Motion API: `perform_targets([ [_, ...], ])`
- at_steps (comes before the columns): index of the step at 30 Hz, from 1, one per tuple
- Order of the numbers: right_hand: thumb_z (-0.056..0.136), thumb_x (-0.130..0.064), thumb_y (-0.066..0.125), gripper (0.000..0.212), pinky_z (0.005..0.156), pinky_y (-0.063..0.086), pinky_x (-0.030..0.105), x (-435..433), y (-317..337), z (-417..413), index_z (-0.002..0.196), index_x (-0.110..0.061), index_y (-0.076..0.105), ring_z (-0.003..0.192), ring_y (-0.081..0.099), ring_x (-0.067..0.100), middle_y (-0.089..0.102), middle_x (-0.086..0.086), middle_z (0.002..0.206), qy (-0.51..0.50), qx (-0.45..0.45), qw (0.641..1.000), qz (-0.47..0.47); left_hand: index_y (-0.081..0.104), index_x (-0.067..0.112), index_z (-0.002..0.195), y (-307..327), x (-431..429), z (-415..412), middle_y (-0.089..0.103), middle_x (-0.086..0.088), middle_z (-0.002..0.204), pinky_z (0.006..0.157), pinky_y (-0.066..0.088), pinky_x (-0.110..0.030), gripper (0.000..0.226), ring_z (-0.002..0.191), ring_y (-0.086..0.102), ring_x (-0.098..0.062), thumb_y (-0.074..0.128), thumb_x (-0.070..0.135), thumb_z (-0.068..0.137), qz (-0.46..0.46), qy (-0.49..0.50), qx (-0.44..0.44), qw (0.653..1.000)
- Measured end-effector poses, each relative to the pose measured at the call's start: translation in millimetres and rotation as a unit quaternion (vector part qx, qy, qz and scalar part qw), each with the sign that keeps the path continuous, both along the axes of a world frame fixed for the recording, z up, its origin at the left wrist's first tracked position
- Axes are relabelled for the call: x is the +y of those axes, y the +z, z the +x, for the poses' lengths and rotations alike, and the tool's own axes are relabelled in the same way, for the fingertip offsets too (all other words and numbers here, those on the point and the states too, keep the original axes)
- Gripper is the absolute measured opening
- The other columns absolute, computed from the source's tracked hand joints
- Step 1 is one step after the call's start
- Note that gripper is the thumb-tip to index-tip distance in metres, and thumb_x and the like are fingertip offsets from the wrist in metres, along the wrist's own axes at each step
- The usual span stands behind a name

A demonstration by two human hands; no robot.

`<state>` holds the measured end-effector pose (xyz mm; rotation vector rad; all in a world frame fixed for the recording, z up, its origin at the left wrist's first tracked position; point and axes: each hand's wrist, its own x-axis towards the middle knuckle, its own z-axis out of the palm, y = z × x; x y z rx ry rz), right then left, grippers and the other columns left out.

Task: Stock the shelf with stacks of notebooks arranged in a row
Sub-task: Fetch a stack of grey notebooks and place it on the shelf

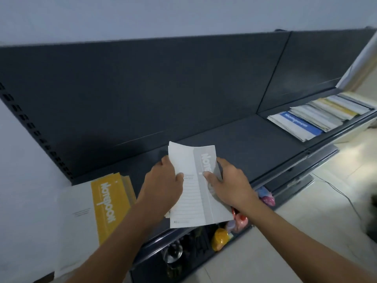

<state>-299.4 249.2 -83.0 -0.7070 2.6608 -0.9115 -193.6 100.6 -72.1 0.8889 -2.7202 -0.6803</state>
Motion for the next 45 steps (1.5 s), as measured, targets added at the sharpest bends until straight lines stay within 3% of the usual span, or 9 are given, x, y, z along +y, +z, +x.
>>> perform_targets([
  [5, 0.097, -0.048, 0.057, 0.049, 0.084, 0.056, 0.044, 62.7, 1.2, -55.5, 0.135, -0.02, 0.048, 0.102, 0.066, 0.03, 0.069, 0.005, 0.119, -0.038, 0.019, 0.999, 0.006, 0.039, 0.012, 0.134, 6.6, 58.8, -64.6, 0.057, -0.011, 0.127, 0.078, 0.035, -0.031, 0.043, 0.111, 0.057, -0.031, 0.05, 0.035, 0.099, 0.01, -0.027, -0.009, 1.0],
  [12, 0.096, -0.05, 0.059, 0.054, 0.079, 0.055, 0.042, 161.9, -7.5, -132.8, 0.137, -0.018, 0.045, 0.098, 0.066, 0.031, 0.07, 0.007, 0.111, -0.089, 0.013, 0.996, -0.007, 0.041, 0.014, 0.129, 4.5, 150.0, -154.2, 0.057, -0.009, 0.123, 0.075, 0.042, -0.035, 0.04, 0.105, 0.058, -0.028, 0.051, 0.037, 0.099, -0.004, -0.071, -0.027, 0.997],
  [18, 0.096, -0.05, 0.059, 0.054, 0.071, 0.05, 0.037, 227.7, -9.5, -182.8, 0.139, -0.022, 0.043, 0.095, 0.065, 0.028, 0.069, 0.004, 0.109, -0.128, -0.001, 0.992, -0.021, 0.043, 0.015, 0.127, 9.8, 208.1, -212.5, 0.059, -0.008, 0.119, 0.082, 0.051, -0.042, 0.039, 0.104, 0.059, -0.028, 0.053, 0.039, 0.097, -0.01, -0.103, -0.025, 0.994],
  [23, 0.096, -0.051, 0.059, 0.054, 0.082, 0.052, 0.037, 266.8, -12.0, -221.8, 0.141, -0.023, 0.045, 0.108, 0.064, 0.027, 0.068, 0.0, 0.12, -0.16, 0.012, 0.986, -0.041, 0.043, 0.016, 0.124, 11.5, 242.9, -262.1, 0.06, -0.007, 0.117, 0.083, 0.053, -0.044, 0.036, 0.101, 0.06, -0.027, 0.053, 0.038, 0.097, -0.014, -0.131, -0.026, 0.991],
  [28, 0.095, -0.049, 0.059, 0.05, 0.075, 0.047, 0.032, 303.6, -13.0, -260.2, 0.137, -0.024, 0.048, 0.103, 0.065, 0.026, 0.069, 0.0, 0.117, -0.194, 0.011, 0.981, -0.018, 0.044, 0.016, 0.124, 8.0, 275.3, -314.0, 0.06, -0.006, 0.121, 0.084, 0.053, -0.043, 0.036, 0.105, 0.059, -0.028, 0.053, 0.037, 0.097, 0.001, -0.166, -0.03, 0.986],
  [33, 0.095, -0.05, 0.058, 0.052, 0.077, 0.048, 0.033, 338.4, -7.7, -308.4, 0.14, -0.023, 0.047, 0.101, 0.065, 0.026, 0.07, 0.001, 0.116, -0.229, -0.002, 0.973, -0.003, 0.043, 0.018, 0.128, 5.0, 305.9, -373.8, 0.059, -0.003, 0.123, 0.083, 0.053, -0.039, 0.039, 0.106, 0.06, -0.025, 0.054, 0.039, 0.097, 0.016, -0.203, -0.023, 0.979],
  [40, 0.095, -0.041, 0.052, 0.037, 0.072, 0.045, 0.033, 375.4, 0.3, -397.4, 0.129, -0.025, 0.052, 0.093, 0.064, 0.023, 0.07, -0.002, 0.106, -0.267, -0.016, 0.964, -0.008, 0.042, 0.016, 0.125, 2.7, 337.1, -480.9, 0.06, -0.001, 0.112, 0.076, 0.048, -0.034, 0.037, 0.096, 0.056, -0.019, 0.052, 0.039, 0.098, 0.014, -0.242, -0.001, 0.97],
  [43, 0.093, -0.038, 0.052, 0.03, 0.059, 0.042, 0.028, 392.5, 0.7, -433.8, 0.121, -0.029, 0.056, 0.079, 0.064, 0.013, 0.068, -0.008, 0.085, -0.279, -0.022, 0.96, -0.019, 0.045, 0.016, 0.119, -1.0, 351.4, -522.6, 0.061, -0.003, 0.109, 0.078, 0.051, -0.038, 0.031, 0.093, 0.058, -0.021, 0.052, 0.037, 0.098, 0.02, -0.261, 0.006, 0.965],
  [45, 0.095, -0.036, 0.052, 0.03, 0.055, 0.038, 0.024, 405.4, -0.3, -453.5, 0.124, -0.03, 0.055, 0.075, 0.062, 0.01, 0.066, -0.01, 0.083, -0.288, -0.024, 0.957, -0.017, 0.045, 0.017, 0.117, -2.9, 363.4, -545.4, 0.06, -0.002, 0.107, 0.076, 0.051, -0.037, 0.028, 0.091, 0.058, -0.021, 0.052, 0.036, 0.098, 0.024, -0.271, 0.003, 0.962],
])
